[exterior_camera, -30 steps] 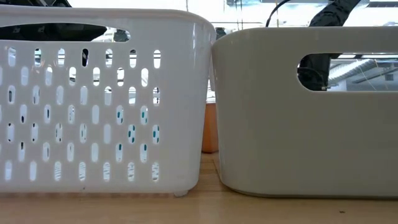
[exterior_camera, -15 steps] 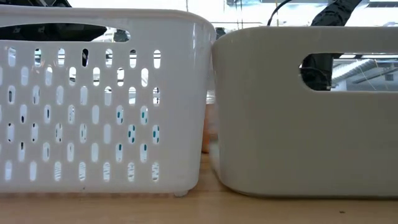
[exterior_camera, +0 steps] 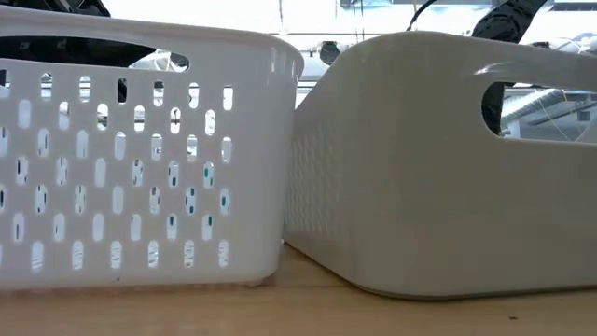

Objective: Pick & Place Toothbrushes
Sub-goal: Put the blue toothbrush into the blue bin

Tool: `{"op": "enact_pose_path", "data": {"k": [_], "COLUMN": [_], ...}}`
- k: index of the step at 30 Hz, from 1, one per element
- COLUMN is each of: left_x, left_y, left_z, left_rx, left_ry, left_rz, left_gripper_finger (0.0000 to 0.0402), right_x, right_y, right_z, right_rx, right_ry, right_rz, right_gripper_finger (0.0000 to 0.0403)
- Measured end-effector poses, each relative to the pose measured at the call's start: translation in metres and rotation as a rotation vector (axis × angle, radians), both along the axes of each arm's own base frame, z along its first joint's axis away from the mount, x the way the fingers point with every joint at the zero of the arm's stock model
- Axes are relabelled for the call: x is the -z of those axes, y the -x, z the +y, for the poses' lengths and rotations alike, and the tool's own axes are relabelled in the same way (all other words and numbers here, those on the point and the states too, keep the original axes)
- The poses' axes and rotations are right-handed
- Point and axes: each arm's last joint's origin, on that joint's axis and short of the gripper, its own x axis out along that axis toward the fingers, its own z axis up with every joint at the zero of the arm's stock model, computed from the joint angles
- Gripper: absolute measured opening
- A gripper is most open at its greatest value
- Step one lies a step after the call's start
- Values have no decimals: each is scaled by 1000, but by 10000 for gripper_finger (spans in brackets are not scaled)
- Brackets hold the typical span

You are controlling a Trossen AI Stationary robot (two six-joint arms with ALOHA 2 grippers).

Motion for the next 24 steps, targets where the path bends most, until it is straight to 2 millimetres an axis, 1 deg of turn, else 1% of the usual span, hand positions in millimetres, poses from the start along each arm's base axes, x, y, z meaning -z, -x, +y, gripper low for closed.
{"op": "enact_pose_path", "data": {"k": [5,7,14,19,21,24], "left_x": [0,0,0,0,0,0], "left_y": [0,0,0,0,0,0], "left_z": [0,0,0,0,0,1], "left_rx": [0,0,0,-3,-18,-27], "left_ry": [0,0,-1,-2,-1,-4], "left_rz": [0,0,-1,0,-3,-4], "left_gripper_finger": [19,19,19,19,19,19], "right_x": [-11,-15,-30,-39,-44,-53], "right_y": [3,5,16,33,39,46], "right_z": [-4,-4,-2,0,2,3], "right_rx": [-9,-36,-95,-94,-69,-7], "right_ry": [147,180,204,256,239,219], "right_rz": [-21,-22,-33,50,52,11], "right_gripper_finger": [19,19,19,19,19,18]}}
